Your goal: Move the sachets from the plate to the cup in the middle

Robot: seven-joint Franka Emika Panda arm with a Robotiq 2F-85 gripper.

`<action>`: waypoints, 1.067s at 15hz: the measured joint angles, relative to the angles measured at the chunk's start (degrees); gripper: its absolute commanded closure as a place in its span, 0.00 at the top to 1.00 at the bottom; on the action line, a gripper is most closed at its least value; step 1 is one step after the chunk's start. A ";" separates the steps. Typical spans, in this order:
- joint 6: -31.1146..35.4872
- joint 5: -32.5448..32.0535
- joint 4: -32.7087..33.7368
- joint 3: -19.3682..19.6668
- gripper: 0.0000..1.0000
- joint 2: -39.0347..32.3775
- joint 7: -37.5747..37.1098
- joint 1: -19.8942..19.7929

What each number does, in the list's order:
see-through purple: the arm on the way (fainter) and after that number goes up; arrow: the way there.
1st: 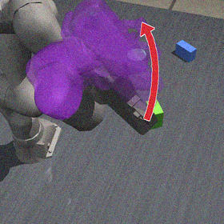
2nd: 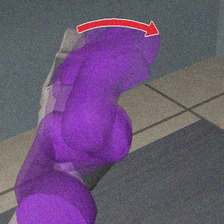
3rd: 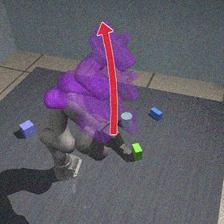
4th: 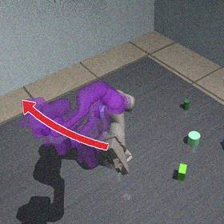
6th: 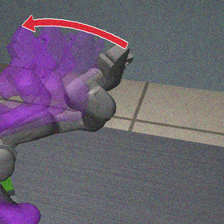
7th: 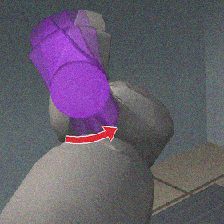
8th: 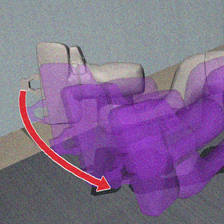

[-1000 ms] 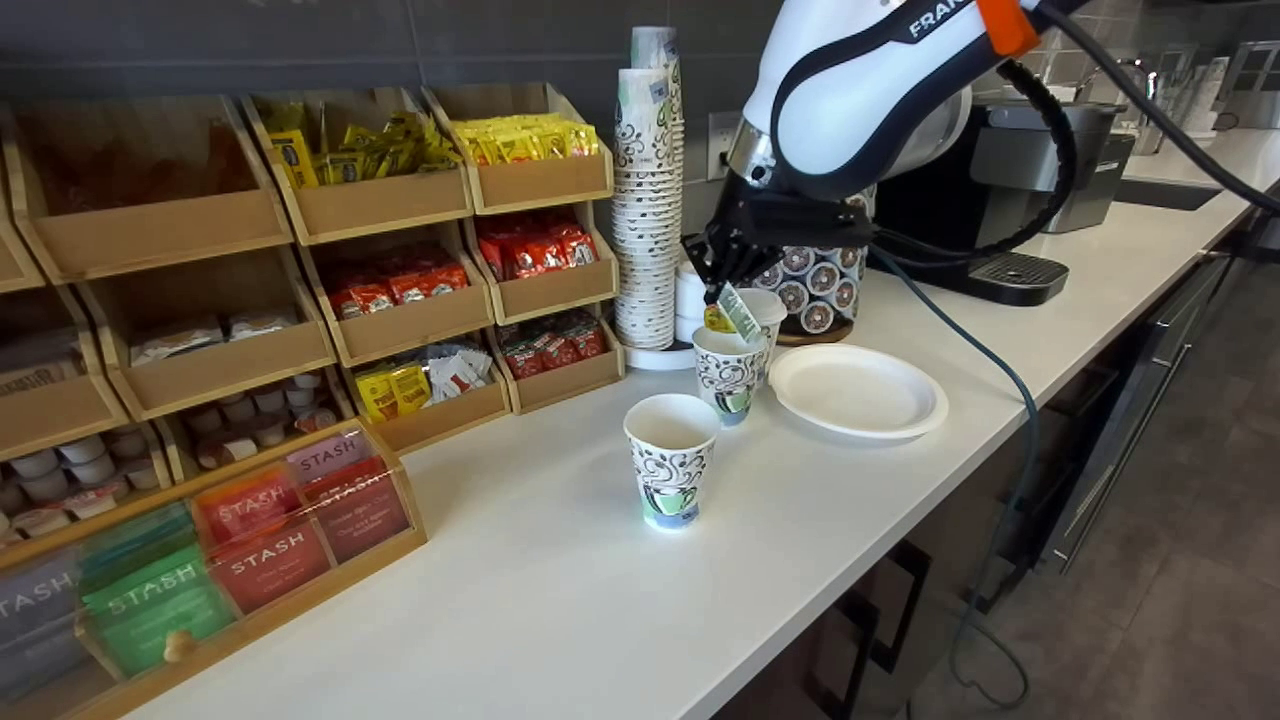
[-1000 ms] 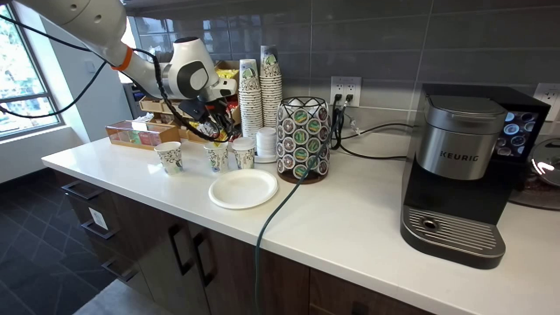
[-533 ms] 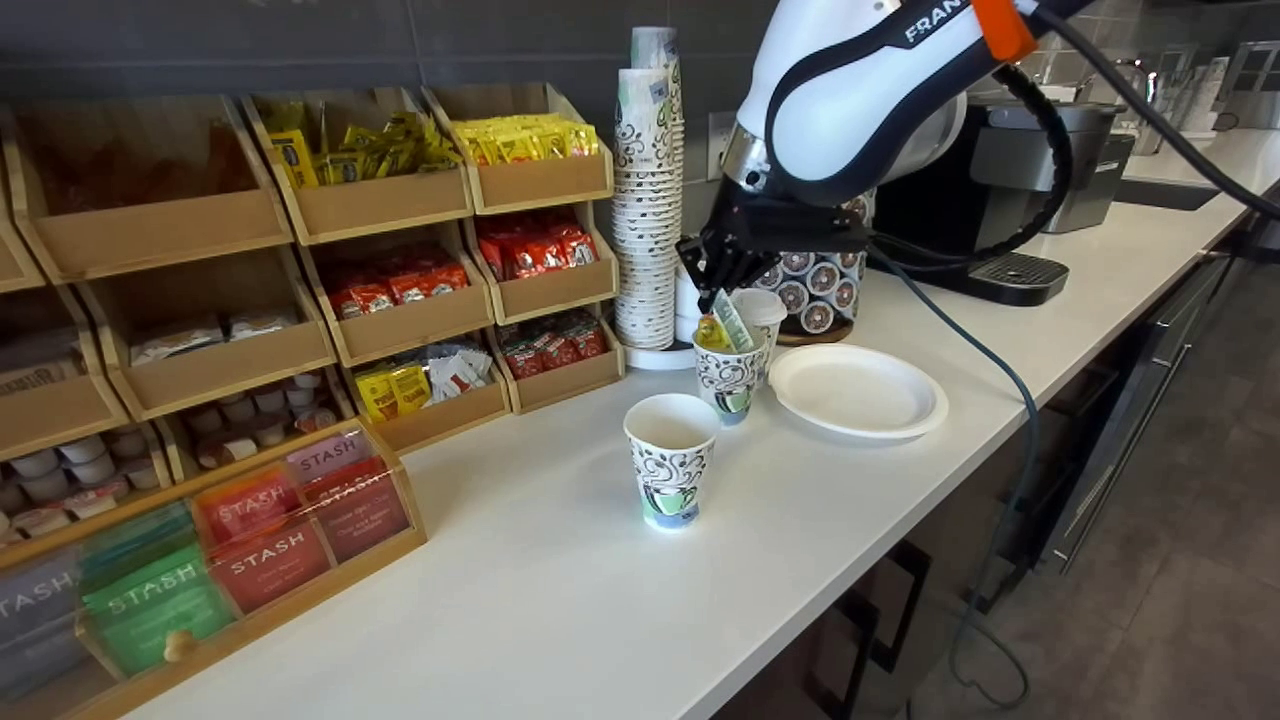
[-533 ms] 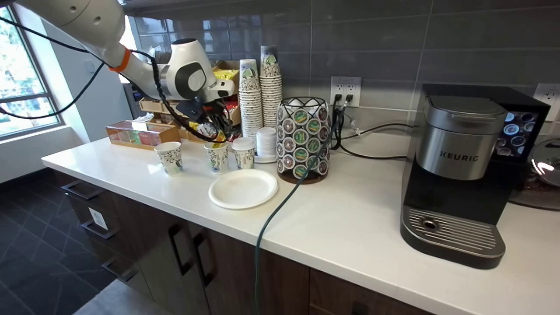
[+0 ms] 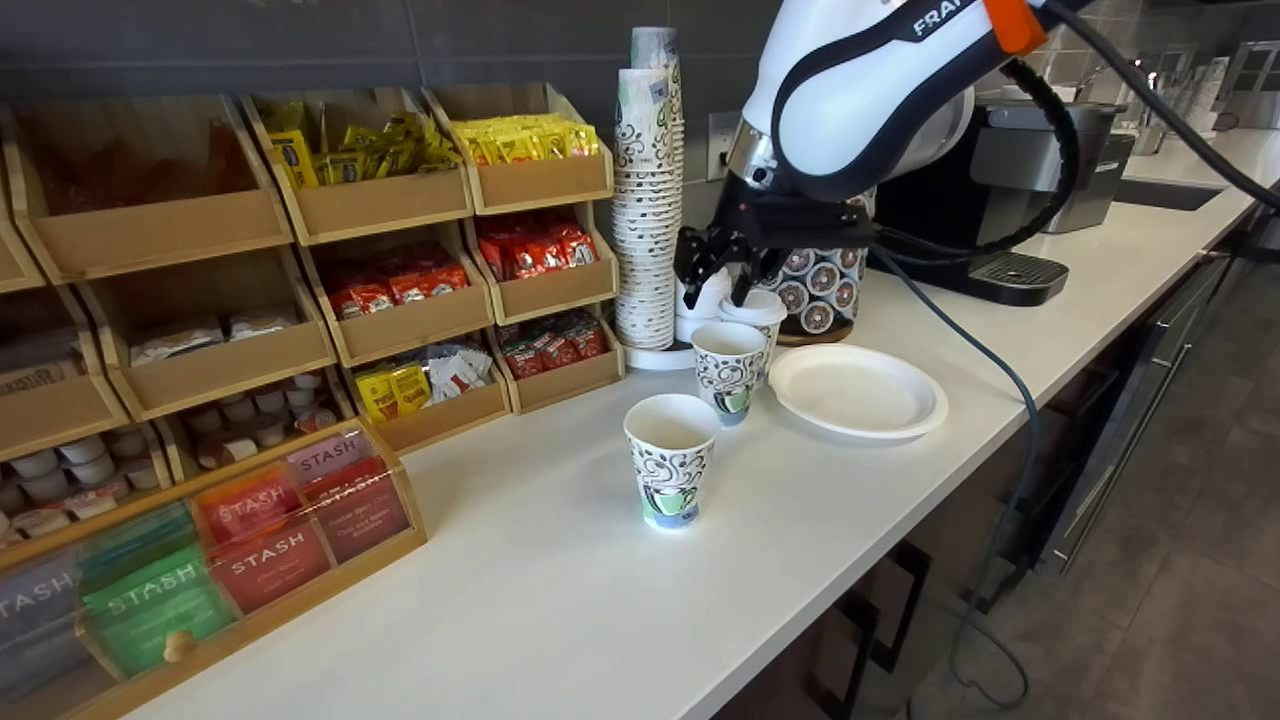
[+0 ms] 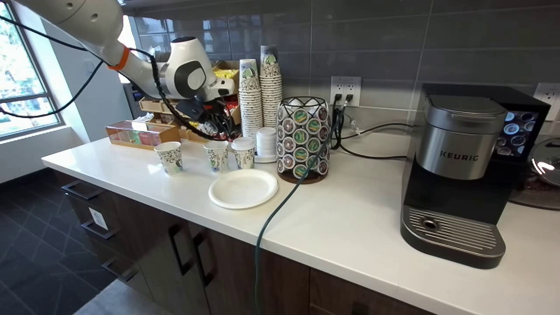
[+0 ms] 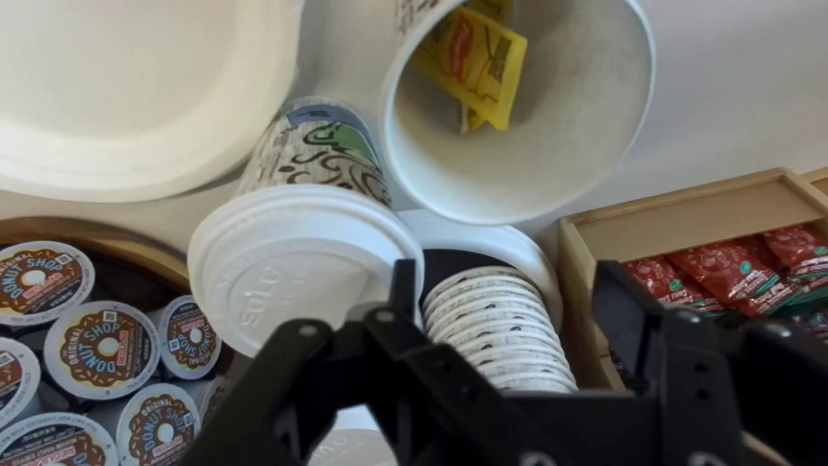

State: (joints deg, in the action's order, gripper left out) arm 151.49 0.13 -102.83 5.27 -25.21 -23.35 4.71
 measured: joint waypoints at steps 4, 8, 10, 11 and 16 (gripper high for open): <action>-1.66 0.36 -5.36 -1.53 1.00 6.02 8.24 -0.79; -3.20 0.29 -12.95 -2.29 1.00 14.39 13.14 -1.04; -3.20 0.33 -16.72 -2.80 1.00 18.56 15.00 -1.22; -3.29 0.37 -18.59 -2.99 1.00 20.67 15.67 -1.29; -8.72 5.85 -27.70 -3.40 1.00 31.76 22.27 -1.85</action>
State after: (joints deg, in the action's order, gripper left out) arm 142.78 5.99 -130.53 1.87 6.56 -1.08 2.86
